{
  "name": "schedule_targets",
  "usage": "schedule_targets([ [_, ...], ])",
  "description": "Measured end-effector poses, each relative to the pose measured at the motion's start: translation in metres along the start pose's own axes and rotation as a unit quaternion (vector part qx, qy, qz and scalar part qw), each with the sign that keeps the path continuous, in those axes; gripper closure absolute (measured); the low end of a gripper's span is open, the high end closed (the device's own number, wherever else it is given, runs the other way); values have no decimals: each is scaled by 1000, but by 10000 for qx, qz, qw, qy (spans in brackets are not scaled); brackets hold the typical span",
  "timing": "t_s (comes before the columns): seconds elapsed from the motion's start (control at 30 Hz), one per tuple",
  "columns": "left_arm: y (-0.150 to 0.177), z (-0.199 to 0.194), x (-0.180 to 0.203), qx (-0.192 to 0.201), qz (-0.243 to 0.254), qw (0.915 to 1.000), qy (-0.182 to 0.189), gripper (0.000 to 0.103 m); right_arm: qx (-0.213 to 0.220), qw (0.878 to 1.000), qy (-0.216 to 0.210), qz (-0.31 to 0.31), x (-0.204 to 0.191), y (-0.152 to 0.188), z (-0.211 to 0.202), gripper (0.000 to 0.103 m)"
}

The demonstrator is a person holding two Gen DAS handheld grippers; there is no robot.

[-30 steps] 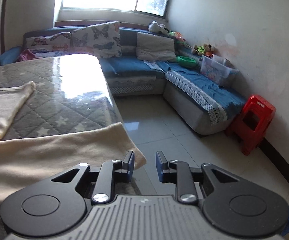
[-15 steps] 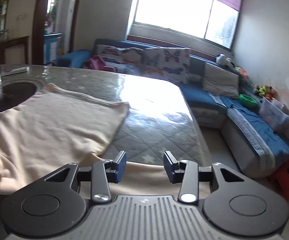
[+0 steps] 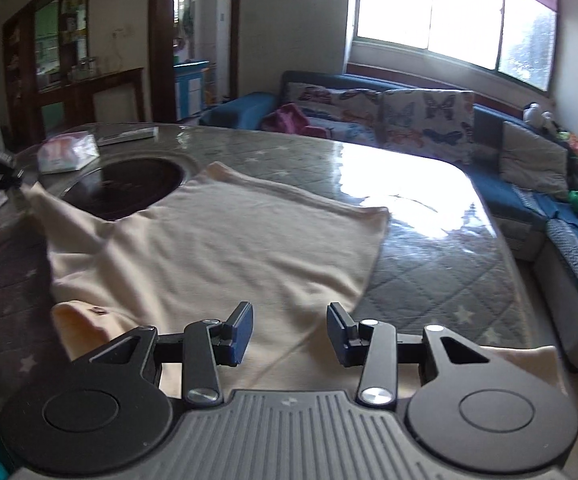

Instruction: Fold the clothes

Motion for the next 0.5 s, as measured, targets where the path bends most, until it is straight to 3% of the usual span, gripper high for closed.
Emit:
schedule_targets([
  [0.03, -7, -6, 6, 212, 173, 9996, 69, 98, -42, 9999, -111, -30, -5, 1, 1, 62],
  [0.13, -5, -5, 2, 283, 700, 9965, -349, 97, -174, 9989, -418, -140, -21, 4, 6, 62],
  [0.37, 26, 9, -33, -397, 933, 9884, -1132, 94, -478, 9934, -907, -519, -54, 17, 13, 62],
  [0.47, 27, 2, -34, -343, 1241, 9813, -1429, 90, -610, 9894, -1130, -680, -69, 24, 11, 63],
  [0.5, 27, -1, -29, -322, 1283, 9817, -1367, 89, -642, 9883, -1184, -716, -72, 26, 9, 63],
])
Point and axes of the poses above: each gripper's, at about its wrist camera, not at the fingertips, and z roughly the way its jaws point, x to its right, y to its underside, the point moved 10 cm from there along z, roughly the way its jaws point, and after that the axes turned 6 degrees about z, right-handed, at the moved point
